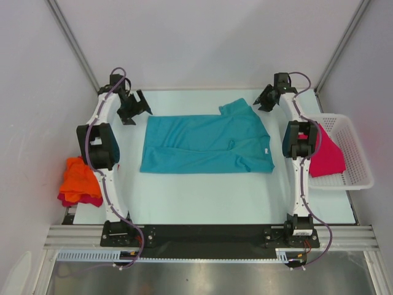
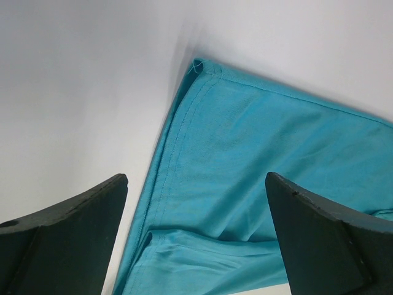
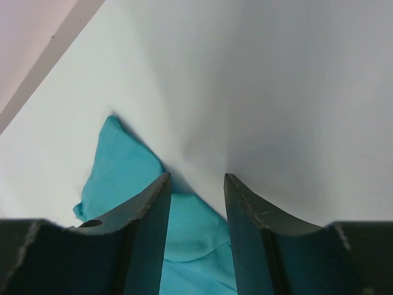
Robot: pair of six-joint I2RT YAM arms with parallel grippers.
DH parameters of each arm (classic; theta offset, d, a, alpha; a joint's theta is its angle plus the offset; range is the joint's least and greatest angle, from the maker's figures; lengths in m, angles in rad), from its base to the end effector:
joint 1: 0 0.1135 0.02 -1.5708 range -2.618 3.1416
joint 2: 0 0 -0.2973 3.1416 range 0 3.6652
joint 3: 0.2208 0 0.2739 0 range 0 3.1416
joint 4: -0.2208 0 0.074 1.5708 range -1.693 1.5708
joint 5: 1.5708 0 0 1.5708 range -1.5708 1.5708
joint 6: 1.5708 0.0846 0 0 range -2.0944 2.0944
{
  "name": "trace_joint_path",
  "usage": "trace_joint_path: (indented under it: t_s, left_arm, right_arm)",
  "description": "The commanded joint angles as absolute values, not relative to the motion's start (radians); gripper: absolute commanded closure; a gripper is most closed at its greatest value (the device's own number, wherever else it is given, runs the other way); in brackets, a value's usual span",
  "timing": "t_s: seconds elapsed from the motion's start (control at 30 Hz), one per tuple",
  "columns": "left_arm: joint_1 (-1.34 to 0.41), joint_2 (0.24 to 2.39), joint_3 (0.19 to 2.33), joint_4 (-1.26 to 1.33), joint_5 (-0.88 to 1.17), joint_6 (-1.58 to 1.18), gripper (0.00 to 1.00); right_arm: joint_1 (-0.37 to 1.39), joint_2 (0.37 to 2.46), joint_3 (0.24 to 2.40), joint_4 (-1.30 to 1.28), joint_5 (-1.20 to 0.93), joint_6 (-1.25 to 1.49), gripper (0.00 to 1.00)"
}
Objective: Fold and stack the t-shirts
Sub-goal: Grap the side of the flattened tshirt furthest away from the robot with both arms
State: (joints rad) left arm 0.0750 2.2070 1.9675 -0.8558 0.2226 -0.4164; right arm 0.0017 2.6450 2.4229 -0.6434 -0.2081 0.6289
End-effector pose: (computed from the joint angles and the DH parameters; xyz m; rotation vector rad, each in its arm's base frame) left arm 0.5420 0.0220 0.2084 -0.5819 2.6193 -0.4058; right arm 0.6569 0.0186 0.1354 0.6750 2.3905 0.5297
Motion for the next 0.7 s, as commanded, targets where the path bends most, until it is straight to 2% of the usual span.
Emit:
trace_joint_path:
  t_s: [0.0, 0.4, 0.67]
  left_arm:
    - [0.064, 2.221, 2.002, -0.854, 0.213, -0.388, 0.01]
    - [0.060, 2.243, 2.003, -0.836, 0.189, -0.394, 0.01]
    - [0.048, 2.345, 2.080, -0.828, 0.225, -0.462, 0.01]
  right_arm:
    - [0.008, 2.686, 2.488, -0.631, -0.218, 0.638, 0.54]
    - [0.058, 2.758, 2.487, -0.558, -0.316, 0.696, 0.55]
    - [0.104, 2.761, 2.457, -0.542, -0.345, 0.699, 0.56]
